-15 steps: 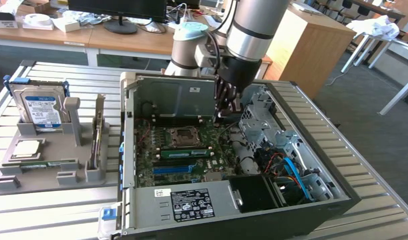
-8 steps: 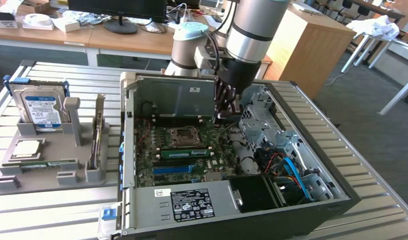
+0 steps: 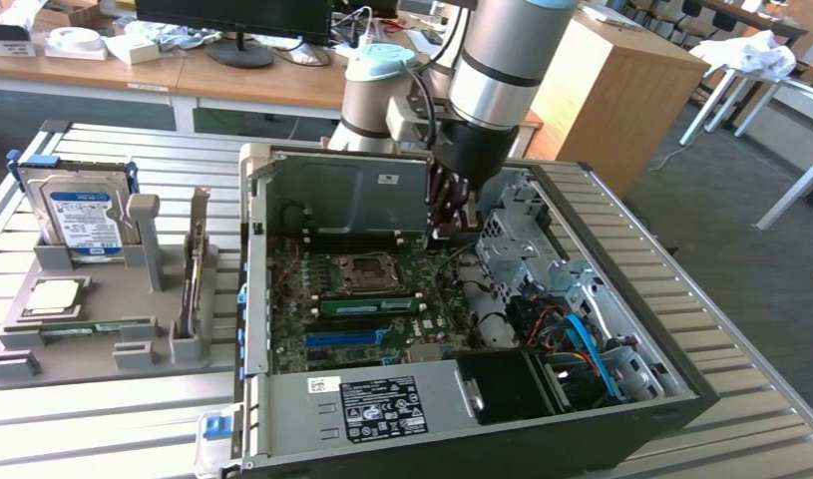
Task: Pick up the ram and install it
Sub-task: 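Press down the ram until it locks into place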
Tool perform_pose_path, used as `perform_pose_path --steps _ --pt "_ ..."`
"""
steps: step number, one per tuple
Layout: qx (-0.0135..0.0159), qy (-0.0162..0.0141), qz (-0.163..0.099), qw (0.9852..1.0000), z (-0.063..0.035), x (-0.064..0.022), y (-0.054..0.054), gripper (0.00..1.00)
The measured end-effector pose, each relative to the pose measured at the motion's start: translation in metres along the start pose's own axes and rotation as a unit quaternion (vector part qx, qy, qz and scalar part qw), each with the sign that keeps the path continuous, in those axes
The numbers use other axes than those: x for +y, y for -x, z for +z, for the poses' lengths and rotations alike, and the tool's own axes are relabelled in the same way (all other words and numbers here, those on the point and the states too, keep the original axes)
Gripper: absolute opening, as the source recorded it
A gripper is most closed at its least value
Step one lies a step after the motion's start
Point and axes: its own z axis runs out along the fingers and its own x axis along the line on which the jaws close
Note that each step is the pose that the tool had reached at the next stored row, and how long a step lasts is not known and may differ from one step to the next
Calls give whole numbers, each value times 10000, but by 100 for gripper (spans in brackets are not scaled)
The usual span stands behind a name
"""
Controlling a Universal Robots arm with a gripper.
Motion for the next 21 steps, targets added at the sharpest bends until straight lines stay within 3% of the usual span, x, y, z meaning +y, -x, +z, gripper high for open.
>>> perform_pose_path --steps 21 --pt "0 0 0 10000 64 -1 -2 10"
